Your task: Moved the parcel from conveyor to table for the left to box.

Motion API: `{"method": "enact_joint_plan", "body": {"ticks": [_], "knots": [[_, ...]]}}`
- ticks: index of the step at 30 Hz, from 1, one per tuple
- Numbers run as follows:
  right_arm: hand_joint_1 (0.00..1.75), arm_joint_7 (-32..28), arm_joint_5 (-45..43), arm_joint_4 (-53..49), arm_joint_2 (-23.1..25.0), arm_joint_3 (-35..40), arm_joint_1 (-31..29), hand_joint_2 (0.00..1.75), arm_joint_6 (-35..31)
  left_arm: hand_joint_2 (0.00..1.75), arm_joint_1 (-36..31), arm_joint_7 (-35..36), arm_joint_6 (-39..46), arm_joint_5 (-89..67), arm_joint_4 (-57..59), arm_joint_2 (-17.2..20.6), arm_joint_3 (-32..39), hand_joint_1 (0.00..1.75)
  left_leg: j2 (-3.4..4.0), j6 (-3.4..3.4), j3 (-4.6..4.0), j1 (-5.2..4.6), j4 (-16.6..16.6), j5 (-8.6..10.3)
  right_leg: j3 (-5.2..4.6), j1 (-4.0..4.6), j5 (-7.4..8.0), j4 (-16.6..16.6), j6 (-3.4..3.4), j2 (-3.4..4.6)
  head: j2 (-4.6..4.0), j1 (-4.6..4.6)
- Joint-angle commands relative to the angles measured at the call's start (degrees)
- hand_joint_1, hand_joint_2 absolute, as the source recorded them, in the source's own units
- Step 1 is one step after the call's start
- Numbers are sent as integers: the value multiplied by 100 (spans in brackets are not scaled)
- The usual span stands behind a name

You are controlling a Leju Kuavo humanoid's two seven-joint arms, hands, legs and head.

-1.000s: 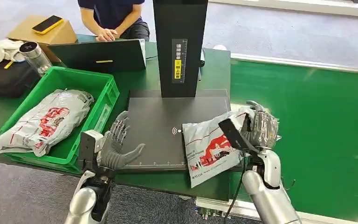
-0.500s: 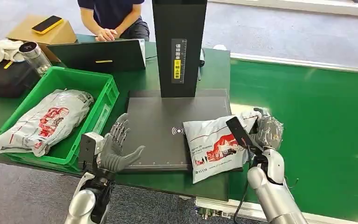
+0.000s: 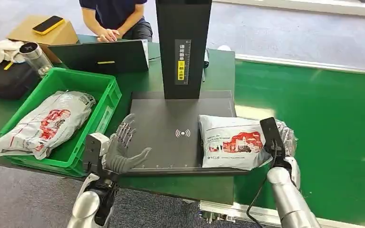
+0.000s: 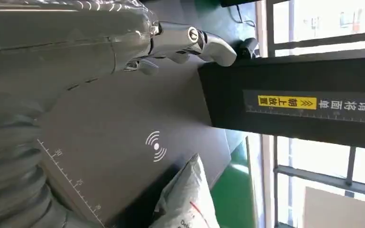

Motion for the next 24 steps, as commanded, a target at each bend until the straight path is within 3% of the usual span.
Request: {"method": "enact_joint_plan", "body": {"ticks": [1,6,12,14,20,24], "knots": [[175,-572,-957,1010,455,-229,-293,175,1974,175,-445,-155,-27,33,718,199,-226,0,6,-19,26,3,-17,0,20,2,0,-12,-6,5,0,-2],[175,-1011,-1250,779,501,34,-277,175,2476,175,-413,-182,37,75,674,196,-286,0,33,-20,25,7,-14,-5,10,6,1,-6,-7,30,2,-2],[175,-1510,-1610,-34,423,643,34,175,3408,175,-549,-145,-30,125,776,178,-357,0,58,-25,23,13,-11,-7,-4,11,4,0,-13,58,2,-2],[175,-1510,-1798,-574,431,905,255,175,3440,175,-545,-143,-33,138,760,185,-332,0,57,-25,22,21,-11,-8,-4,11,4,-1,-13,57,0,-2],[175,-1510,-2114,-1605,457,1150,578,175,3183,175,-479,-128,-29,127,682,180,-271,0,60,-29,28,29,-15,-12,-4,9,1,0,-25,61,0,-4],[175,-1510,-1856,-2895,453,1359,895,175,2134,175,-482,-96,-16,106,671,148,-233,0,50,-30,22,27,-16,-12,-7,7,-6,5,-29,47,0,-2]]}}
